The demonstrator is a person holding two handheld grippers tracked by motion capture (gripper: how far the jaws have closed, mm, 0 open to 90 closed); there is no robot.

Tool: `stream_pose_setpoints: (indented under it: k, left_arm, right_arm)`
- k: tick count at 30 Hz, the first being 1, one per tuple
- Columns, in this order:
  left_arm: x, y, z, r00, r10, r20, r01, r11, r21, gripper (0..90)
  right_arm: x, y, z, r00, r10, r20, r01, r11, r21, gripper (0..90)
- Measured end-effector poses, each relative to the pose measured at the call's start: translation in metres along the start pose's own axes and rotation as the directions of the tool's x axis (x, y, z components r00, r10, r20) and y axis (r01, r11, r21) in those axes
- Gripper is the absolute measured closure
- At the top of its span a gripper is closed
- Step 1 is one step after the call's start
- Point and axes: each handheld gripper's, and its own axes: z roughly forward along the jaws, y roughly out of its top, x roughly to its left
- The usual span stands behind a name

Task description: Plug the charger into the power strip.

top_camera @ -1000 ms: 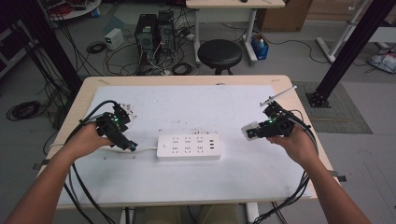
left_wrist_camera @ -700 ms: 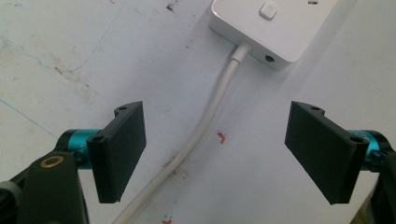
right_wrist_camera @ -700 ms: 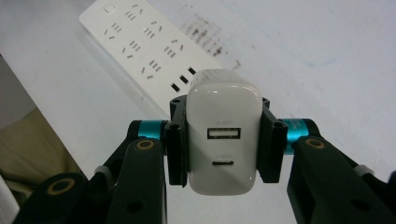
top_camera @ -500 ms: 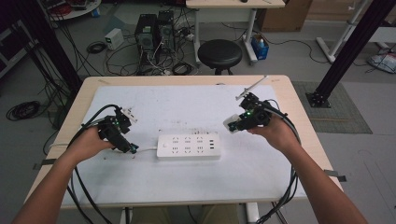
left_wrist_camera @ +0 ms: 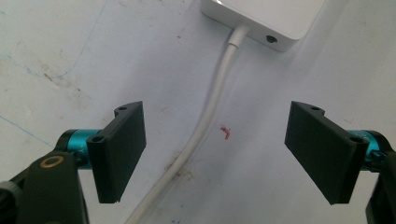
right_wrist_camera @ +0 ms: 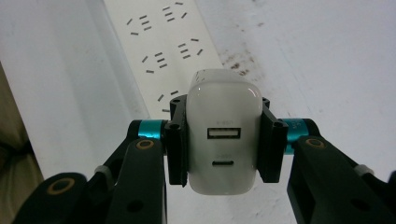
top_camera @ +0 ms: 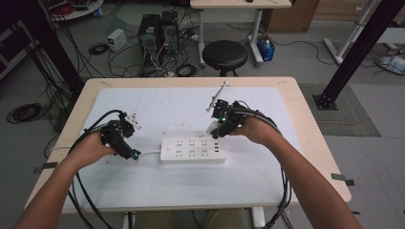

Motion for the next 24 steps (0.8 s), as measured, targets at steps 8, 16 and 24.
stream_pose_setpoints:
  k: [8,16,24]
  left_arm:
    - [-0.002,0.001,0.006,0.9993,0.036,-0.012,-0.036,0.9989,0.03,20.6]
    - [0.0,0.001,0.008,0.9993,0.033,-0.02,-0.032,0.9993,0.019,20.5]
    - [0.002,-0.001,0.01,0.9998,0.012,-0.018,-0.012,0.9999,0.002,20.5]
  right_arm:
    - [0.007,0.018,0.038,0.9954,-0.096,-0.005,0.096,0.984,0.148,61.9]
    - [0.009,0.03,0.058,0.9826,-0.185,-0.017,0.184,0.957,0.225,61.9]
    - [0.009,0.039,0.066,0.9685,-0.245,-0.041,0.248,0.934,0.258,61.9]
